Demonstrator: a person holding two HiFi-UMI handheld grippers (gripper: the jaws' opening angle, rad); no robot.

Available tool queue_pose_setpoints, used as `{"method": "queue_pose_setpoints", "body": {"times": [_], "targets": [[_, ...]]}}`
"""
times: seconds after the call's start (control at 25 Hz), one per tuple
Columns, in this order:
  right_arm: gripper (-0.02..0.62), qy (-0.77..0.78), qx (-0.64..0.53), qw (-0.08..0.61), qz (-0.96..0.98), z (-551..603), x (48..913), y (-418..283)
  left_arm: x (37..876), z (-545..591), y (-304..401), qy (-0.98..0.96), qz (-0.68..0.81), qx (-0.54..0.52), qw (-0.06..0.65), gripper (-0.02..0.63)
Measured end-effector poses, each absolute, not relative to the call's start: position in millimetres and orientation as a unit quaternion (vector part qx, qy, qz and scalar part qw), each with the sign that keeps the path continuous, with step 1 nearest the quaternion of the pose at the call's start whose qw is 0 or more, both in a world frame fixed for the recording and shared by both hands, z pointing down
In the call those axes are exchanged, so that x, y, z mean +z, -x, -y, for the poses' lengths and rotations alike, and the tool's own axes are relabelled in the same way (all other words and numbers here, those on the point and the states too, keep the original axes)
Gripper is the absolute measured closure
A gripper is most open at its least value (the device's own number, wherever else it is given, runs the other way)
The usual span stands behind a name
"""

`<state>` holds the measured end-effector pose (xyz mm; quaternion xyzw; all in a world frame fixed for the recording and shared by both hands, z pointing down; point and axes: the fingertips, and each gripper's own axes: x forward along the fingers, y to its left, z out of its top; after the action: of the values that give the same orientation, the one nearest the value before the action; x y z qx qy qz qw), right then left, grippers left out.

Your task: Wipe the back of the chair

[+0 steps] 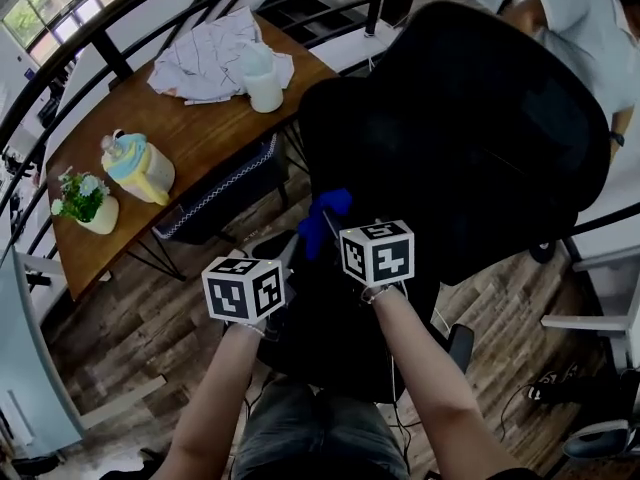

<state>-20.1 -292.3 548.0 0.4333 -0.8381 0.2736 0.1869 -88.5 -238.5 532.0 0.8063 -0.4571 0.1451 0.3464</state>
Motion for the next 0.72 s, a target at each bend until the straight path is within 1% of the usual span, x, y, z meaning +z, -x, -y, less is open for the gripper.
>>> {"method": "queue_pose_setpoints", "body": {"times": [0.12, 0.32, 0.72], "targets": [[0.474, -0.438, 0.254, 0.214, 0.835, 299.8, 554.9, 17.9, 534.4, 241.0, 93.0, -0.805, 0.458, 0.147, 0.346, 0.561], [0.474, -0.464, 0.263, 0.237, 0.812, 302.9, 568.3, -10.6, 536.4, 241.4, 84.1, -0.808, 0.451, 0.153, 0.346, 0.561], [0.474, -0.508, 0.281, 0.218, 0.785, 290.3, 573.3, -70.7, 533.6, 241.9, 26.1, -0.833, 0.405, 0.165, 0.339, 0.561]]}}
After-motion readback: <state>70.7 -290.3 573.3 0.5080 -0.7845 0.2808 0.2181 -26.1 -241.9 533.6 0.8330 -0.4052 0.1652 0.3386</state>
